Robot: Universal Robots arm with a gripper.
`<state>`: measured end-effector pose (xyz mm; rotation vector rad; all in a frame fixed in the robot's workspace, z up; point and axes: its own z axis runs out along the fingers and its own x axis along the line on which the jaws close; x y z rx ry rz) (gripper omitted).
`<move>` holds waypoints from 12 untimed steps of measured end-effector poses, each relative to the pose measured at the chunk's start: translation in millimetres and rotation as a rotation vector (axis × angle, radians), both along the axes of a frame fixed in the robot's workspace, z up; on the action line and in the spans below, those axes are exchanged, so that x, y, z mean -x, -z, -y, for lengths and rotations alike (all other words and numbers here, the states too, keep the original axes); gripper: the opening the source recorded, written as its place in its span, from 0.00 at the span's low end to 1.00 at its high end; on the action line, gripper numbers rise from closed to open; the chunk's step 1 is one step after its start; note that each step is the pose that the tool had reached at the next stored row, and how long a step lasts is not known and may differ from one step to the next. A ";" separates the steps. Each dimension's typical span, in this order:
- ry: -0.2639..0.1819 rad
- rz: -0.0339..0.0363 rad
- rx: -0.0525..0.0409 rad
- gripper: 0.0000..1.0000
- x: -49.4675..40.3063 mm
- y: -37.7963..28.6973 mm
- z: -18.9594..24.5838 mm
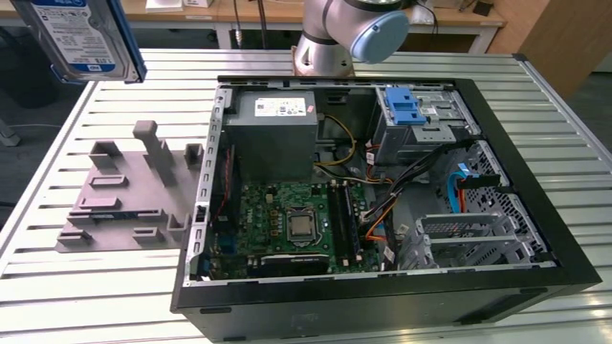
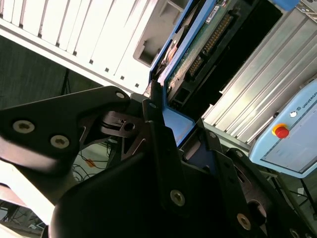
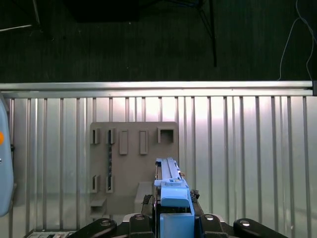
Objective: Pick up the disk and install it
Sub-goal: 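Pick up the disk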
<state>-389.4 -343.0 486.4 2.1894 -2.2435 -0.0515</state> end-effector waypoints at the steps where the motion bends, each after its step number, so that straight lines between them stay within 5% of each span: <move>1: 0.000 -0.0001 0.0000 0.36 -0.3 -0.1 0.1; 12: 0.000 -0.0001 0.0000 0.36 -5.4 0.0 0.9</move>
